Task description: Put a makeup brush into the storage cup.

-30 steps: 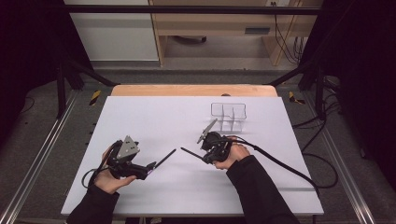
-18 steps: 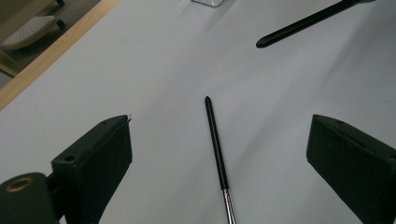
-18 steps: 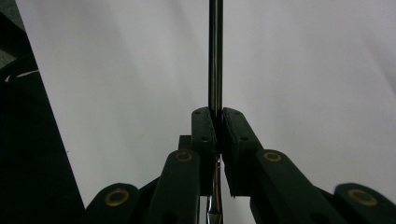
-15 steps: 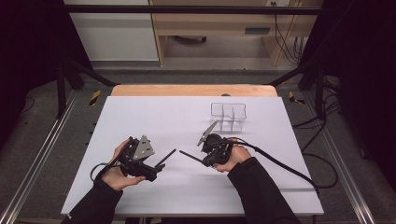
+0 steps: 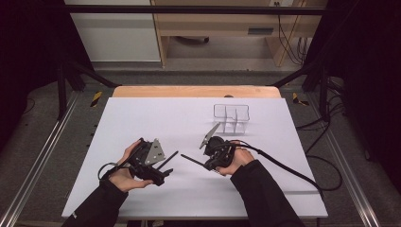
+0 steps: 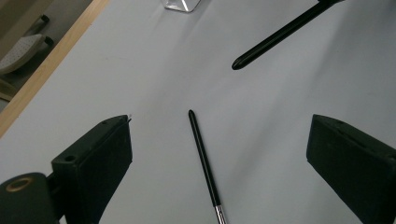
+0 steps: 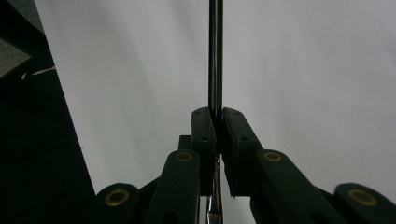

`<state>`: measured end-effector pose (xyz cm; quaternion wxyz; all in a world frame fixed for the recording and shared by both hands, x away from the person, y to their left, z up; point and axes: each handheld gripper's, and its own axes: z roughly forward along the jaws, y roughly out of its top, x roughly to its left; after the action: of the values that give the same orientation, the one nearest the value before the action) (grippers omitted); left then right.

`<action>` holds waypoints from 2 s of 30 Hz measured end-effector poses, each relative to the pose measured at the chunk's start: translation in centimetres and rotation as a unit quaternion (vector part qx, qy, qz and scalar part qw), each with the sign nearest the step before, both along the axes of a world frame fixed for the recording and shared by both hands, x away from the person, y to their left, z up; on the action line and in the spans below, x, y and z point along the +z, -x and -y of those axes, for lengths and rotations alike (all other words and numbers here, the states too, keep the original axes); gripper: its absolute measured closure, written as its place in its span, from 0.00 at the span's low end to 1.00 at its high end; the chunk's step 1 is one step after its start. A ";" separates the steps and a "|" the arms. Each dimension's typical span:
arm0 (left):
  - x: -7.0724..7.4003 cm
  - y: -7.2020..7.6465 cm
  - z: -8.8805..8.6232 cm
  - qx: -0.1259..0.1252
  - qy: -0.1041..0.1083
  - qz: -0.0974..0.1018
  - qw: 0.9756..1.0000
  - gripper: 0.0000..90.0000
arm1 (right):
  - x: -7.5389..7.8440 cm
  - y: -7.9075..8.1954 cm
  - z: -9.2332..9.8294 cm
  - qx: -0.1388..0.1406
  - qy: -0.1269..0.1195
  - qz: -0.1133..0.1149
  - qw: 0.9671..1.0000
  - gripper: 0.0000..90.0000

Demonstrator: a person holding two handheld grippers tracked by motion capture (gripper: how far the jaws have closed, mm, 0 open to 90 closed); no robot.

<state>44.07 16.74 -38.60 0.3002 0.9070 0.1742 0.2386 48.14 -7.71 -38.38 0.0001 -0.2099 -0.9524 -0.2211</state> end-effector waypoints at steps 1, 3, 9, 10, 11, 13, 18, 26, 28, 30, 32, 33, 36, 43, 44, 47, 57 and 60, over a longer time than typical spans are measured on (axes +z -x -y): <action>0.1 0.0 0.1 -0.002 -0.002 0.001 1.000 0.07 | 0.0 0.0 0.0 0.001 0.000 0.001 1.000 0.94; 0.3 0.0 0.4 -0.006 -0.007 0.003 1.000 0.07 | 0.0 0.0 0.0 0.000 -0.001 0.002 1.000 0.94; 0.5 0.0 1.4 -0.020 -0.023 0.011 0.999 0.07 | -0.1 0.0 -0.1 0.001 -0.004 -0.004 1.000 0.94; 0.5 0.0 1.6 -0.023 -0.026 0.011 0.999 0.07 | -0.1 -0.1 -0.1 0.002 -0.005 -0.006 1.000 0.94; 0.5 0.0 1.8 -0.026 -0.027 0.011 0.999 0.07 | -0.1 -0.1 -0.2 0.002 -0.005 -0.007 1.000 0.94; 0.5 -0.1 2.2 -0.031 -0.035 0.013 0.999 0.07 | -0.1 -0.1 -0.2 0.003 -0.005 -0.007 1.000 0.94; 0.5 -0.1 3.0 -0.043 -0.054 0.018 0.997 0.07 | -0.1 0.0 -0.3 0.006 -0.006 -0.010 1.000 0.94; 0.2 0.2 3.9 -0.061 -0.081 0.028 0.994 0.07 | -0.2 0.0 -0.4 0.011 -0.010 -0.016 1.000 0.94; 0.1 0.2 4.1 -0.065 -0.087 0.030 0.994 0.08 | -0.2 0.0 -0.5 0.012 -0.012 -0.017 1.000 0.94; 0.0 0.3 4.3 -0.068 -0.097 0.034 0.992 0.08 | -0.2 0.0 -0.5 0.013 -0.013 -0.018 1.000 0.94; -0.1 0.4 4.5 -0.073 -0.103 0.037 0.991 0.09 | -0.2 0.0 -0.6 0.014 -0.013 -0.020 1.000 0.94; -0.2 0.5 4.5 -0.075 -0.105 0.040 0.991 0.09 | -0.3 0.0 -0.6 0.015 -0.014 -0.021 1.000 0.94; -0.3 0.6 4.8 -0.081 -0.115 0.047 0.989 0.11 | -0.3 -0.1 -0.6 0.015 -0.014 -0.024 0.999 0.94; -0.8 1.1 5.3 -0.098 -0.135 0.065 0.984 0.14 | -0.6 0.0 -0.9 0.019 -0.014 -0.029 0.999 0.94; -0.8 1.1 5.4 -0.100 -0.138 0.068 0.983 0.15 | -0.6 0.0 -0.9 0.019 -0.013 -0.031 0.999 0.94; -1.0 1.3 5.5 -0.106 -0.145 0.074 0.981 0.17 | -0.6 0.0 -1.0 0.021 -0.015 -0.033 0.999 0.94; -1.7 1.7 6.1 -0.131 -0.174 0.093 0.972 0.28 | -0.8 0.2 -1.3 0.029 -0.017 -0.041 0.999 0.94; -2.0 1.8 6.3 -0.139 -0.186 0.104 0.967 0.33 | -1.0 0.1 -1.4 0.032 -0.015 -0.043 0.998 0.94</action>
<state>42.22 10.44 -40.60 0.1725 0.9324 -0.0332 0.3158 47.99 -6.34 -39.35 0.0509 -0.1886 -0.9543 -0.2262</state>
